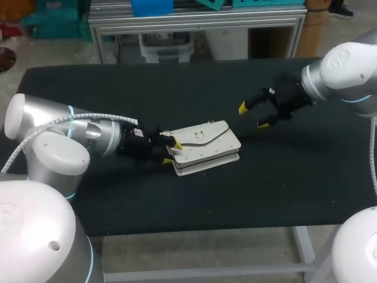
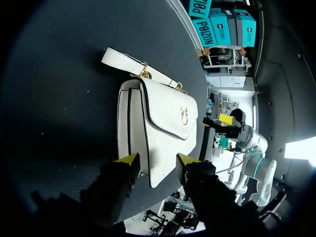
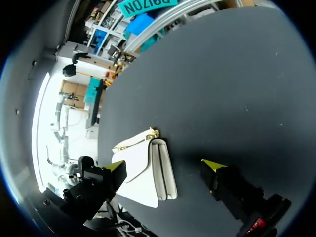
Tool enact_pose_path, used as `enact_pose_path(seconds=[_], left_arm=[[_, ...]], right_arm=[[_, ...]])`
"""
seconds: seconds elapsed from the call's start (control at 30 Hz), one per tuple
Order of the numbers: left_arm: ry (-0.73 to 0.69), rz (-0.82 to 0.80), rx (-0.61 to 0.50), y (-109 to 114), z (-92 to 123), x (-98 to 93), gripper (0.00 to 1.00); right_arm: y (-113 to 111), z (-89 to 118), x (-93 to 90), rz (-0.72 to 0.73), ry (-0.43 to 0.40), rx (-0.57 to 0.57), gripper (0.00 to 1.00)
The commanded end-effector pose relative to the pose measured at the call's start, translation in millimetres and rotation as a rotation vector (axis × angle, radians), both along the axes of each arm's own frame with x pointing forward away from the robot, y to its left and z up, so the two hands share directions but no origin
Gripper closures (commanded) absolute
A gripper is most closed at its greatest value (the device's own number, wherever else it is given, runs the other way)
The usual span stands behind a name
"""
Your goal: Pick up the bag, open it, inspect its contents, close it, and place it on the opposite side
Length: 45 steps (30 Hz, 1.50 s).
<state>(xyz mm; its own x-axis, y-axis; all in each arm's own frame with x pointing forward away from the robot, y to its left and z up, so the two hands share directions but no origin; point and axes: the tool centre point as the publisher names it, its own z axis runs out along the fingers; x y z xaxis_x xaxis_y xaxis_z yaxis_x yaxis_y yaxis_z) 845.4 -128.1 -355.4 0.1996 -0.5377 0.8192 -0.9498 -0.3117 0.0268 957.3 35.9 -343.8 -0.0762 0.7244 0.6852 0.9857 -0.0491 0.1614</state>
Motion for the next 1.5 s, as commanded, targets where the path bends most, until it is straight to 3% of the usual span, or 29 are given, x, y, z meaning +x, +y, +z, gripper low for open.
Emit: enact_pose_path(seconds=[0.03,0.17,0.2,0.23,0.27,0.53,0.67,0.93,1.1,1.5], left_arm=[[0.010,-0.007,0.006,-9,-10,3.7,0.59],[0.012,-0.003,0.032,-13,-16,8.5,0.60],[0.012,-0.001,0.032,-13,-17,10.0,0.66],[0.013,0.000,0.032,-12,-17,11.0,0.79],[0.011,0.003,0.034,-12,-17,11.8,0.99],[-0.016,-0.030,0.070,-7,-14,19.6,1.00],[-0.026,-0.054,0.100,-3,-13,26.5,1.00],[-0.031,-0.127,0.168,12,-7,49.4,1.00],[0.016,-0.201,0.286,25,0,68.1,1.00],[0.016,-0.201,0.286,25,0,68.1,1.00]], right_arm=[[-12,7,6.8,0.028,-0.002,-0.005,0.00],[-15,8,10.6,0.075,-0.003,-0.030,0.00],[-16,9,11.8,0.085,0.000,-0.037,0.00],[-17,9,13.2,0.100,0.008,-0.049,0.00],[-17,9,14.1,0.118,0.014,-0.054,0.00],[-27,16,21.9,0.215,0.076,-0.104,0.00],[-37,19,27.0,0.185,0.098,-0.160,0.00],[-61,29,33.2,0.132,0.117,-0.234,0.00],[-61,29,33.2,0.132,0.117,-0.234,0.00],[-61,29,33.2,0.132,0.117,-0.234,0.00]])
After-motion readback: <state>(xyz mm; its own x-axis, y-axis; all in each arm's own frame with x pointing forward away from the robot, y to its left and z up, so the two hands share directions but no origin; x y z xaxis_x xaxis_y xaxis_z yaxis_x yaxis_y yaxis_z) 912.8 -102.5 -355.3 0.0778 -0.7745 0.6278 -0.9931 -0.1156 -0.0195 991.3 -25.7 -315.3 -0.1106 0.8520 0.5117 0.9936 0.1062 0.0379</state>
